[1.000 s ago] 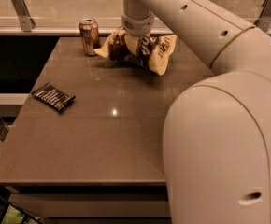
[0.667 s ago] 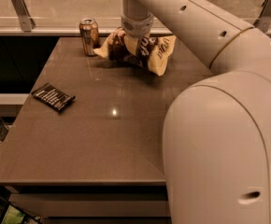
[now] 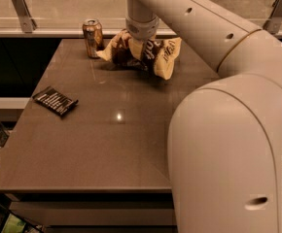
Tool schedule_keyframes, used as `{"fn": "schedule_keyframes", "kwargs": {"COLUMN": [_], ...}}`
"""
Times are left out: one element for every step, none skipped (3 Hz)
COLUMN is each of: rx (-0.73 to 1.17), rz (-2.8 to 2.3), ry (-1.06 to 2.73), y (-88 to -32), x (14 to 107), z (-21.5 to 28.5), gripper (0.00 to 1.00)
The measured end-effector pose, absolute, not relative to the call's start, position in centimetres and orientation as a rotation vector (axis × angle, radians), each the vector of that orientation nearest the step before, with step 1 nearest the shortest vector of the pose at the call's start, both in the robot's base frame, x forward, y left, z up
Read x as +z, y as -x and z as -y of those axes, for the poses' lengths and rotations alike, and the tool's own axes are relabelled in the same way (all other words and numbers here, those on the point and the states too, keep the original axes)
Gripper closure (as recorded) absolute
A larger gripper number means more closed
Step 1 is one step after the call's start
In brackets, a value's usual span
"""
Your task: Move brown chip bag near orange can
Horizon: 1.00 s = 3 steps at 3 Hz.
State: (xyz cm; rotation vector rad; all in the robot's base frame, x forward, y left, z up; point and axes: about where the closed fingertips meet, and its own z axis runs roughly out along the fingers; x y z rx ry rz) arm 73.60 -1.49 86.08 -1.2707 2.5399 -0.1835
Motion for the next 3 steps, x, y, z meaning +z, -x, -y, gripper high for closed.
{"fn": "schedule_keyframes", "kwargs": {"rx": [-0.183, -0.182, -0.182], "rz": [-2.540, -2.540, -2.540], "ry": [1.273, 1.275, 1.275], "y": [-73.71, -73.81, -73.82], "x": [85.79, 85.51, 85.51], "z": [1.39, 1.31, 1.31], "gripper": [0.13, 0.00, 0.00]}}
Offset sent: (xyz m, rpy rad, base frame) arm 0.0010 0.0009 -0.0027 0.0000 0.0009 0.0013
